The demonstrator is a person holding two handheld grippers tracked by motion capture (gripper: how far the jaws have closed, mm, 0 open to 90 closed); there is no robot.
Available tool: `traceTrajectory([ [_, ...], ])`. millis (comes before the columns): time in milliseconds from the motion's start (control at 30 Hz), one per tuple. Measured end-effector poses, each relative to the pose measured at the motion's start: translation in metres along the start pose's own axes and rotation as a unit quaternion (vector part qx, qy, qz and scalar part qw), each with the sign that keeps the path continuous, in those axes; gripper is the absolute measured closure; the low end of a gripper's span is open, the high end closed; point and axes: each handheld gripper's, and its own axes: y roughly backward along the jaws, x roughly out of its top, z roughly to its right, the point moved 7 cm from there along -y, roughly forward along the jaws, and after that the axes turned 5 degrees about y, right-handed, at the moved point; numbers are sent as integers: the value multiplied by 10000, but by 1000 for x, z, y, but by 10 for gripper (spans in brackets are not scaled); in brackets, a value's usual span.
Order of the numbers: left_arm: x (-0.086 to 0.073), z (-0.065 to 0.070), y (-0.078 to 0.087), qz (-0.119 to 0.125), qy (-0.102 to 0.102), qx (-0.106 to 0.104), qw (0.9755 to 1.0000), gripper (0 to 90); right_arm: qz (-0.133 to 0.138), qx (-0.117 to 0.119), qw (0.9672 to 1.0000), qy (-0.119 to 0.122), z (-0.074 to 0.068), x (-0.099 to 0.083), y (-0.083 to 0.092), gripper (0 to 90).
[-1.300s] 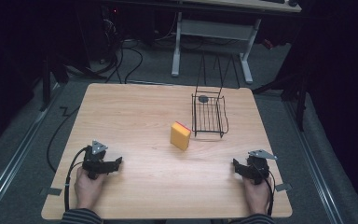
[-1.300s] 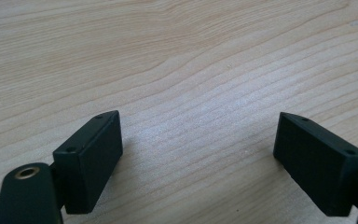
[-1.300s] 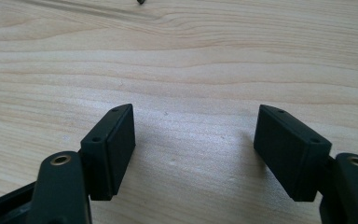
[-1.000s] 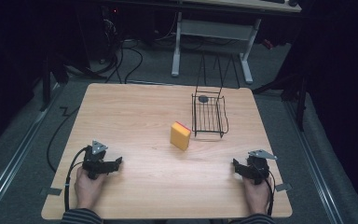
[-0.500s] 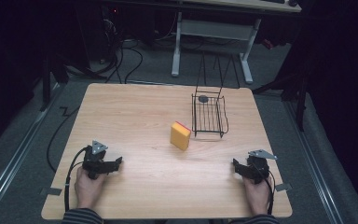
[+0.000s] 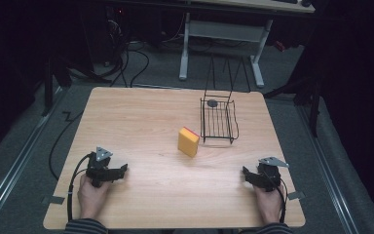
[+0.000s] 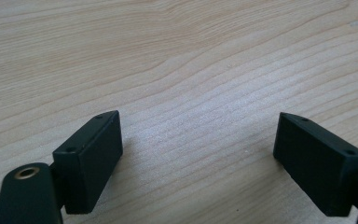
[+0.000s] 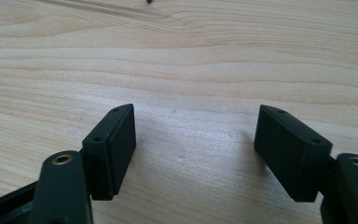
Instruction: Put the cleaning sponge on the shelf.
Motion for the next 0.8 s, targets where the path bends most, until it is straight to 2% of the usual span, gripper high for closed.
traceTrajectory([
  [133, 0, 0, 0, 2, 2, -1, 10000, 161, 82, 119, 9999, -43, -1, 2, 5, 319],
  [333, 0, 0, 0, 5, 9, -1, 10000, 161, 295, 202, 9993, -64, -2, 9, 15, 329],
  [500, 0, 0, 0, -2, 1, -4, 10000, 161, 368, 251, 9990, -87, -3, 13, 19, 330],
  [800, 0, 0, 0, -1, 2, -4, 10000, 161, 627, 421, 9971, -17, -9, 30, 31, 338],
])
